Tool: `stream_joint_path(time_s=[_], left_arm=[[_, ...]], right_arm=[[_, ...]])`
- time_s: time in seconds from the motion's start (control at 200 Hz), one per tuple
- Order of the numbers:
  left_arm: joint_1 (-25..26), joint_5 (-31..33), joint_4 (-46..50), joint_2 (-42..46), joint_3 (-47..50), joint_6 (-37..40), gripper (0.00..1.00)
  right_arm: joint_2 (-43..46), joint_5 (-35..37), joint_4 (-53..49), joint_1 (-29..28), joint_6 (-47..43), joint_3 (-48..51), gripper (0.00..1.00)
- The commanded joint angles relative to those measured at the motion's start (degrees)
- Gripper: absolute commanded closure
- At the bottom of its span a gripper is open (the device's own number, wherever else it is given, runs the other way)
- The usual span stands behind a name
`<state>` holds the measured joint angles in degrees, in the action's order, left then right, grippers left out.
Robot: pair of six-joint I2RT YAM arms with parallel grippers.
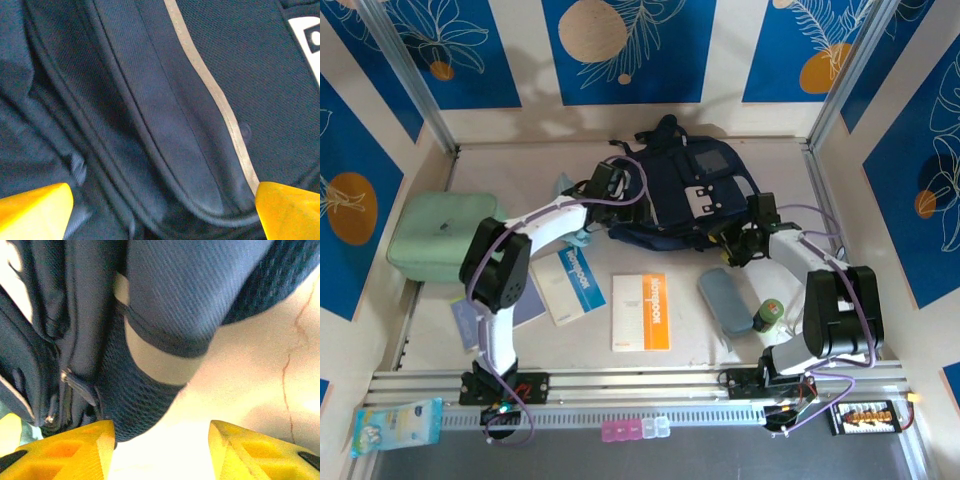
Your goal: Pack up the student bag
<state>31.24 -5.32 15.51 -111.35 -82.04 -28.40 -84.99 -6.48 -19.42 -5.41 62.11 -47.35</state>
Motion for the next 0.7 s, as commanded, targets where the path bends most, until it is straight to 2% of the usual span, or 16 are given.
stream_joint_path(time_s=[0.0,0.34,0.475,0.695], left_arm=[[-0.3,-1.6,1.5,5.5,2.9,-0.9,0.06],[4.6,-1.9,2.1,12.3,8.6,-2.6,0.08],[6.7,-1.1,1.9,12.0,9.0,-2.9,0.08],[8.0,-1.3,0.9,10.6,8.2,-3.7,0.08]], right_arm=[[-1.7,-1.1,3.0,-0.8,4.3,1.2,0.49],[-8.2,-1.1,6.7,-1.0,2.0,-3.4,0.63],[-7.3,-1.1,8.0,-0.9,2.1,-3.2,0.61],[-2.9,-1.8,14.5,0.3,2.8,2.8,0.5]])
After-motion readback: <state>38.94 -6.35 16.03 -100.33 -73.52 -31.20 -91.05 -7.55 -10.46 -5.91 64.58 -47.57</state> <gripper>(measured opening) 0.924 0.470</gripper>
